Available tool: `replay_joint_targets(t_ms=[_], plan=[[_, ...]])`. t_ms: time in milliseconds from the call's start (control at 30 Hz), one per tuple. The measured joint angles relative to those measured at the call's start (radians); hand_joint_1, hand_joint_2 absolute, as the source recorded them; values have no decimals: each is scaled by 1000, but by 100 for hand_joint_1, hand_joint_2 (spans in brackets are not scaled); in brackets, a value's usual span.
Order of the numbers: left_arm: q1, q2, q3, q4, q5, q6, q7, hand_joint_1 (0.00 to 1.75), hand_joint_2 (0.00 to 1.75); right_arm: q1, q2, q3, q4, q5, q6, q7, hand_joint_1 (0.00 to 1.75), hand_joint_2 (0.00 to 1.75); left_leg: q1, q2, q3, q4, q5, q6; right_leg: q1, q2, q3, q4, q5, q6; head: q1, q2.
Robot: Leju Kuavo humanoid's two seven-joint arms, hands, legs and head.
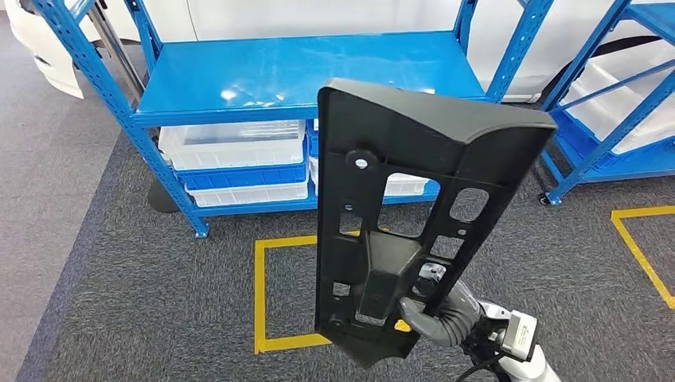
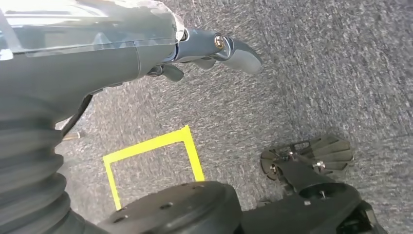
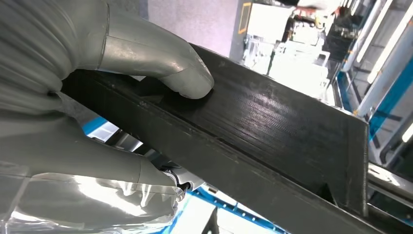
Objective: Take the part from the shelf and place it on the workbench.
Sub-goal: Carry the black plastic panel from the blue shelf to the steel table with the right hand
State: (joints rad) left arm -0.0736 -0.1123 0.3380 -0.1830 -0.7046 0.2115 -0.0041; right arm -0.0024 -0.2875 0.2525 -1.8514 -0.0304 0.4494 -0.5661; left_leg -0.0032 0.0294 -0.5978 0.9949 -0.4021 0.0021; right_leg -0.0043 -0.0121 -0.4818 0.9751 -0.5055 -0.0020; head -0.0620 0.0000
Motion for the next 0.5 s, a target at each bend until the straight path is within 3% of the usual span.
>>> replay_joint_targets(t_ms=[67,167,200,233,267,300,367,433,500], plan=[[1,0,0,0,-2,8,-10,0,175,0,6,-7,2,-7,3,0,175,175,1,-6,-18,43,-38,-11,-5,9,-10,-5,16,-15,0,0],[-3,0,1,0,-5,15,-22,0,175,0,14,-17,8,-10,8,0,175,175,4,-18,-80,234,-152,-20,-5,24,-31,-3,34,-23,0,0],[-5,0,1,-1,-5,16,-24,0,175,0,16,-18,10,-10,10,0,175,175,4,-19,-89,281,-169,-20,-5,31,-38,-1,38,-23,0,0],[-5,0,1,-1,-6,16,-24,0,175,0,19,-20,11,-10,11,0,175,175,4,-19,-81,293,-168,-20,-5,40,-44,2,41,-22,0,0],[-4,0,1,-1,-6,16,-24,0,175,1,21,-21,12,-10,12,0,175,175,4,-21,-55,264,-147,-18,-5,50,-49,6,43,-20,0,0],[-2,0,1,-1,-7,17,-23,0,175,1,22,-22,13,-10,12,0,175,175,5,-29,-15,201,-114,-15,-5,60,-52,11,43,-19,0,0],[6,0,1,-1,-9,18,-22,0,175,0,26,-24,14,-10,14,0,175,175,7,-74,58,72,-73,-5,-6,80,-63,20,45,-12,0,0],[12,0,1,-1,-9,18,-22,0,175,-1,28,-25,15,-11,15,0,175,175,8,-104,83,17,-71,0,-11,99,-78,25,52,0,0,0],[11,-2,1,-1,-9,19,-23,0,175,1,29,-27,16,-11,14,0,175,175,10,-84,86,-1,-70,5,-14,119,-89,25,60,15,0,0]])
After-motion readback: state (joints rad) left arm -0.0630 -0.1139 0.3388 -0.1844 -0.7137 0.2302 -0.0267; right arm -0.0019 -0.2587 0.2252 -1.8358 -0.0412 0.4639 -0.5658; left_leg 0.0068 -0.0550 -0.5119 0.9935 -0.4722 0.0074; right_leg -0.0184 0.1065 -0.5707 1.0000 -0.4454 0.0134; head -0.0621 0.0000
